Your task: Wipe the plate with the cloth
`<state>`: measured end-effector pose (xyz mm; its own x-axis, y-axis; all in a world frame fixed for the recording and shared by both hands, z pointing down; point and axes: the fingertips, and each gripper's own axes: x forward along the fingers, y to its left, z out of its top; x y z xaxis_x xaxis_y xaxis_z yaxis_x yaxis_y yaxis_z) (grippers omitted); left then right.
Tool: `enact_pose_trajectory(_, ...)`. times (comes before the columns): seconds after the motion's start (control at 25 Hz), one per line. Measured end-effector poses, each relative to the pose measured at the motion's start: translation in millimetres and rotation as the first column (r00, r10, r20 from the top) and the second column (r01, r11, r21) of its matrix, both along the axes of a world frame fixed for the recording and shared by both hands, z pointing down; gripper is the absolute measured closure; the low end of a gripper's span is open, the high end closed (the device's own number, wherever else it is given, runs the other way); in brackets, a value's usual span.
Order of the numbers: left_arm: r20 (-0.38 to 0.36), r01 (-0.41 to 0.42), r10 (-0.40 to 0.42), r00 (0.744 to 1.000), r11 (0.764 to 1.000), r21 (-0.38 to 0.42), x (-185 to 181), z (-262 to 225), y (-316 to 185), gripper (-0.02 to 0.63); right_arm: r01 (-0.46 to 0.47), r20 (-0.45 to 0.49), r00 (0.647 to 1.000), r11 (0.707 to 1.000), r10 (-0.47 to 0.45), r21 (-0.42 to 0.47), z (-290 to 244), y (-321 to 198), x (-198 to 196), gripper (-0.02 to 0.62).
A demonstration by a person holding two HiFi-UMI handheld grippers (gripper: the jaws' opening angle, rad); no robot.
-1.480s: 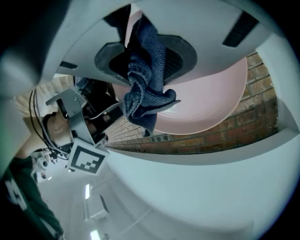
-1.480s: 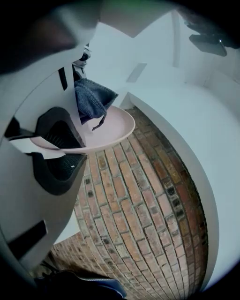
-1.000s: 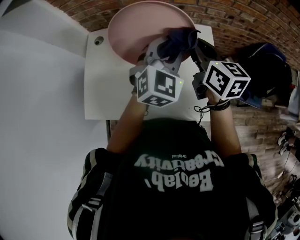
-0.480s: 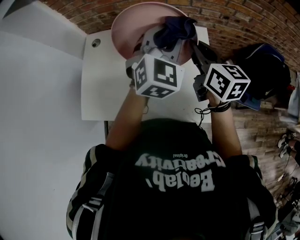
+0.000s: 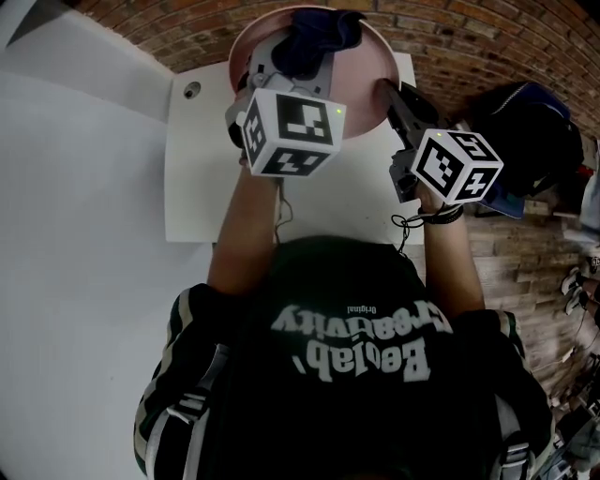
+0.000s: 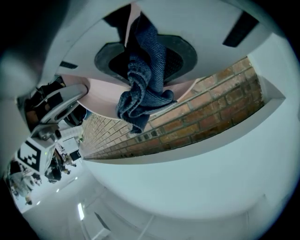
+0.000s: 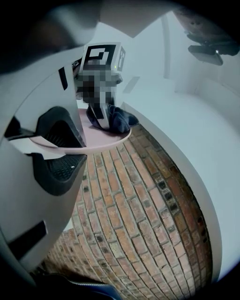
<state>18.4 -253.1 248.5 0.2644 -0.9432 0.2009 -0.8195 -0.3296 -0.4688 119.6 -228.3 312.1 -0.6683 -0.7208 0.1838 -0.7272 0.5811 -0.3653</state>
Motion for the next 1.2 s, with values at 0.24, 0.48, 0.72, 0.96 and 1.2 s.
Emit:
enact_pose_trajectory(0.24, -0.010, 0.081, -0.081, 0.997, 0.997, 0.005, -26, -10, -2, 0.486, -0.014, 0.036, 0.999, 1.000, 0.013, 0.022, -9, -2, 9, 0.588)
enact_pose_trajectory(0.48, -0.009, 0.134, -0.134, 0.991, 0.991, 0.011, -54, -6, 7, 0.486, -0.035, 0.081, 0.996, 0.998, 0.031, 0.050, -14, -2, 15, 0.588)
enact_pose_trajectory(0.72, 0.007, 0.142, -0.142, 0.990, 0.990, -0.008, -63, 3, 17, 0.486, -0.073, 0.116, 0.991, 0.995, 0.065, 0.067, -26, -7, 21, 0.588)
enact_pose_trajectory(0.96, 0.028, 0.129, -0.128, 0.991, 0.991, -0.034, -60, 16, 24, 0.485, -0.096, 0.144, 0.986, 0.993, 0.085, 0.074, -36, -12, 23, 0.586)
enact_pose_trajectory(1.2, 0.042, 0.089, -0.086, 0.995, 0.993, -0.073, -44, 36, 26, 0.485, -0.144, 0.184, 0.974, 0.987, 0.130, 0.068, -43, -20, 30, 0.588)
